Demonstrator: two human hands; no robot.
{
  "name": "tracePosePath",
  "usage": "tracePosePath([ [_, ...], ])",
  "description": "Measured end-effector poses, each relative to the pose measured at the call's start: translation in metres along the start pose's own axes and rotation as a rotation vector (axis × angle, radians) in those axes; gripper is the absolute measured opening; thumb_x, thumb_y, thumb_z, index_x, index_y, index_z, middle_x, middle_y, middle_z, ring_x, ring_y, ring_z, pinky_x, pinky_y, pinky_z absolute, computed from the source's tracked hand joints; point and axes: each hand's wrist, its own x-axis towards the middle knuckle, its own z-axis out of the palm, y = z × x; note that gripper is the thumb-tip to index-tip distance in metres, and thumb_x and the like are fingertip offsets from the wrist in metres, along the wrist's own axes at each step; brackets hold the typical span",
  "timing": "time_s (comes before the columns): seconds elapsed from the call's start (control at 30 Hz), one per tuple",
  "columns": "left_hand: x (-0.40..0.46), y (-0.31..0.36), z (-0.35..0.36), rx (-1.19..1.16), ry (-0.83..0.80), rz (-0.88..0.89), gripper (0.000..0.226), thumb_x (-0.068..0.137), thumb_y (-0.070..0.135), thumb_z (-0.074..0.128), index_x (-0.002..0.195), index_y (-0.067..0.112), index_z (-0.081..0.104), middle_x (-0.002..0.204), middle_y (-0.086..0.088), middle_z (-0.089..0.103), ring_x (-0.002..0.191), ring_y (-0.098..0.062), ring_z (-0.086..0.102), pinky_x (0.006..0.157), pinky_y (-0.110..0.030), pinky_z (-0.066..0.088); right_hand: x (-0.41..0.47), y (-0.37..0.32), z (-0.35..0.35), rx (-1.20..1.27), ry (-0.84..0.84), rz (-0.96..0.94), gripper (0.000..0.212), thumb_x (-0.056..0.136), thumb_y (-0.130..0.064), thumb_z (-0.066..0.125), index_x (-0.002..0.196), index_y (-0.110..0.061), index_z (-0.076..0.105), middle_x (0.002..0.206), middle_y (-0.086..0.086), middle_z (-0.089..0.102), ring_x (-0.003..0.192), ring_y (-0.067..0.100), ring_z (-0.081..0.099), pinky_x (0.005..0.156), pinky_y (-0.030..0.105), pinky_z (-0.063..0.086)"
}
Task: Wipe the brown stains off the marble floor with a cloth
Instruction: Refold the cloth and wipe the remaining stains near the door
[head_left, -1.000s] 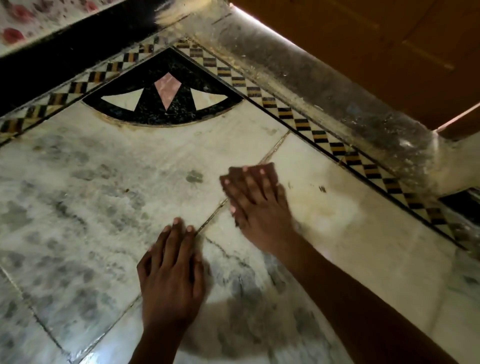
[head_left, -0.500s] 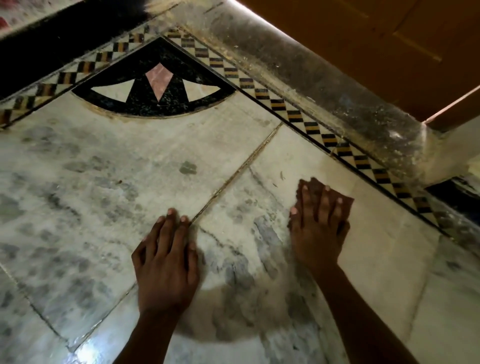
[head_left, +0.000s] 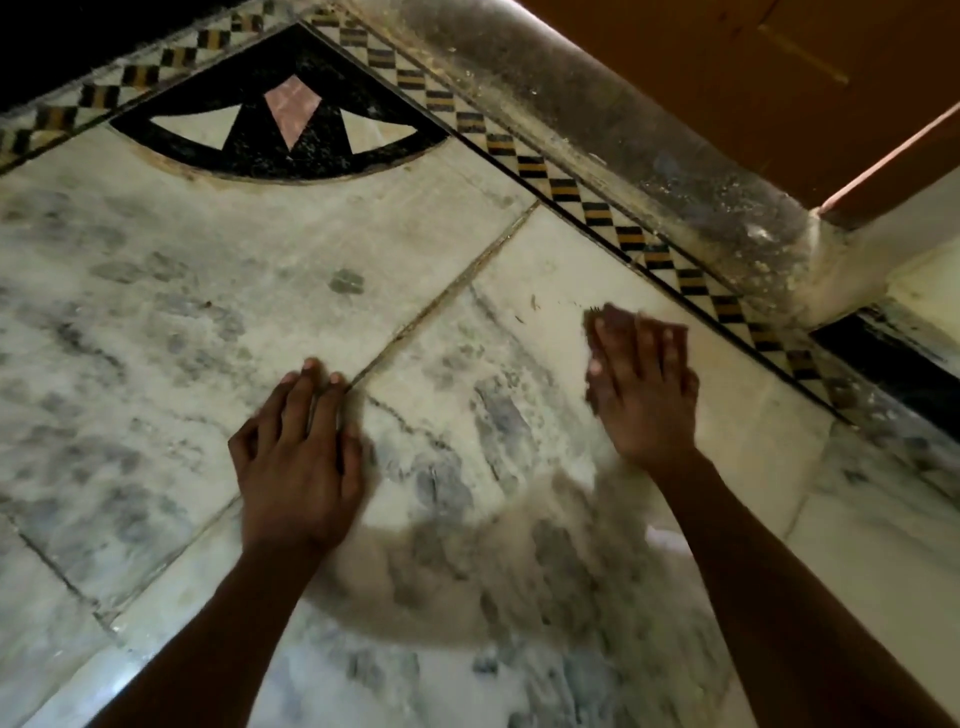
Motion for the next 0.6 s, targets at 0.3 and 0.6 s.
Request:
tracePosePath([
  [0.3, -0.005, 0.002, 0.000, -0.038, 0.052, 0.025, 0.058, 0.103, 0.039, 0.042, 0.157, 0.019, 0.049, 0.172, -0.007, 0.039, 0.157, -0.029, 0.037, 0.116, -0.051, 0.033, -0.107, 0.008, 0.011, -0.063, -0.067, -0.424, 0.058, 0.108, -0.057, 0.020, 0.165, -0.052, 0.010, 0.179, -0.006, 0.007, 0.165, 0.026, 0.005, 0.127, 0.056, 0.019],
  [0.6, -0.009, 0.007, 0.000, 0.040, 0.030, 0.059, 0.054, 0.103, 0.033, 0.043, 0.151, 0.012, 0.053, 0.166, -0.015, 0.046, 0.153, -0.037, 0.043, 0.119, -0.056, 0.033, -0.001, -0.021, 0.007, 0.060, -0.015, 0.018, 0.060, 0.112, -0.055, 0.021, 0.167, -0.043, 0.000, 0.179, 0.005, 0.000, 0.163, 0.039, -0.003, 0.127, 0.068, 0.009],
])
